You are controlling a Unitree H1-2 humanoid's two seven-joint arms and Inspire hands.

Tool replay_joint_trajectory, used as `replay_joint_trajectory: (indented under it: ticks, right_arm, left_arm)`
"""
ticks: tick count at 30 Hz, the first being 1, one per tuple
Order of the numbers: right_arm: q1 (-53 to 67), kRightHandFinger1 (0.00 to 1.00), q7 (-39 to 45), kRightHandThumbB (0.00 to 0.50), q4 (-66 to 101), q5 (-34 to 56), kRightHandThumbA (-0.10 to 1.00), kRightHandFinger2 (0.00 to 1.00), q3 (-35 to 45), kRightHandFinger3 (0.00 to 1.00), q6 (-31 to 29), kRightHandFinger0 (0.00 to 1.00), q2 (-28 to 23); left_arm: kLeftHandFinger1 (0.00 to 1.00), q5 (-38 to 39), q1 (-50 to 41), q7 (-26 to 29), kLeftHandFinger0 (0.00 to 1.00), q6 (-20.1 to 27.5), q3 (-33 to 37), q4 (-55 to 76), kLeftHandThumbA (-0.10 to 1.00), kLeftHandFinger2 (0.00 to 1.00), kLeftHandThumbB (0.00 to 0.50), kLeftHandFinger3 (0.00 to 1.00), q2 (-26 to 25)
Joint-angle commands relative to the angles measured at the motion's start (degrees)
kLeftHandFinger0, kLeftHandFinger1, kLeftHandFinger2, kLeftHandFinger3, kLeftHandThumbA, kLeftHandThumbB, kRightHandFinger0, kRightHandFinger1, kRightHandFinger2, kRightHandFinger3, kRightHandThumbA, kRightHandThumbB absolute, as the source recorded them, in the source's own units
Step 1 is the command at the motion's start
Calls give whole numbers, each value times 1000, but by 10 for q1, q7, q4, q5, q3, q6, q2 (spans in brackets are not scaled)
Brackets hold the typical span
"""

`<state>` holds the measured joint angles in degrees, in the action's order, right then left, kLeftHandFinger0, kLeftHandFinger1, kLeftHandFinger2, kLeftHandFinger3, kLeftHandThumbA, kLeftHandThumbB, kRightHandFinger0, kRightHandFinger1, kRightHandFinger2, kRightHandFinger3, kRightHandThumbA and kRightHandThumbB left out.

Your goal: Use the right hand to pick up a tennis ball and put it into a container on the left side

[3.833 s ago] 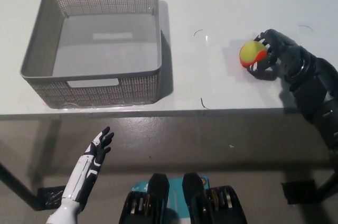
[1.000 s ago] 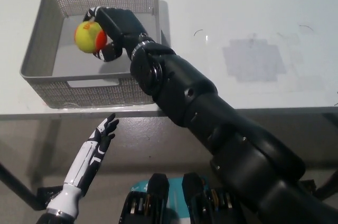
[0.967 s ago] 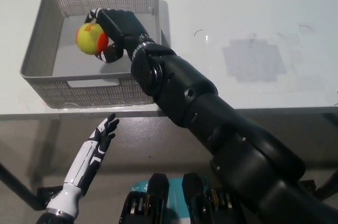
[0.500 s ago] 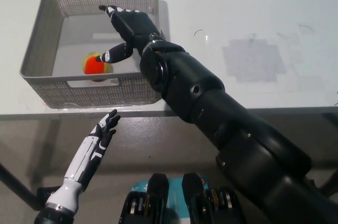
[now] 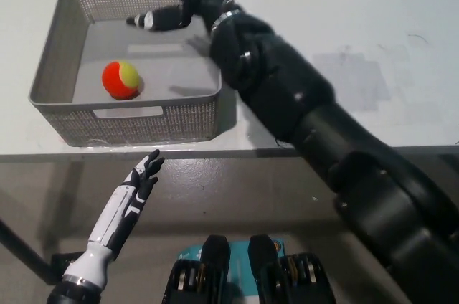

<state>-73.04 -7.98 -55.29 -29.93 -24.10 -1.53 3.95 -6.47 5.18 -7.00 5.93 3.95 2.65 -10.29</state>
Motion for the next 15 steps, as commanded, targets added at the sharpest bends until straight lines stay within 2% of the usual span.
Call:
replay_joint_trajectory:
  ticks: [1, 6, 7, 12, 15]
  right_arm:
    - [68, 1000, 10, 416, 256, 51, 1000, 1000, 85, 1000, 4, 1000, -79]
    - [189, 1000, 40, 392, 478, 102, 1000, 1000, 159, 1000, 52, 1000, -113]
    - [222, 1000, 39, 371, 510, 122, 1000, 1000, 175, 1000, 32, 1000, -123]
    - [325, 1000, 41, 398, 585, 163, 1000, 1000, 202, 1000, 10, 1000, -136]
    - [393, 1000, 45, 352, 610, 179, 1000, 1000, 200, 1000, -15, 1000, -140]
  left_arm:
    - [1000, -7, 11, -14, 1000, 3, 5, 22, 1000, 1000, 173, 1000, -17]
    - [1000, -4, 8, -15, 1000, 9, 6, 17, 1000, 1000, 173, 1000, -18]
    - [1000, -6, 6, -15, 1000, 6, 6, 18, 1000, 1000, 174, 1000, -18]
    - [1000, -4, 2, -13, 1000, 16, 6, 11, 1000, 1000, 174, 1000, -16]
    - [1000, -4, -1, -12, 1000, 16, 7, 7, 1000, 1000, 196, 1000, -14]
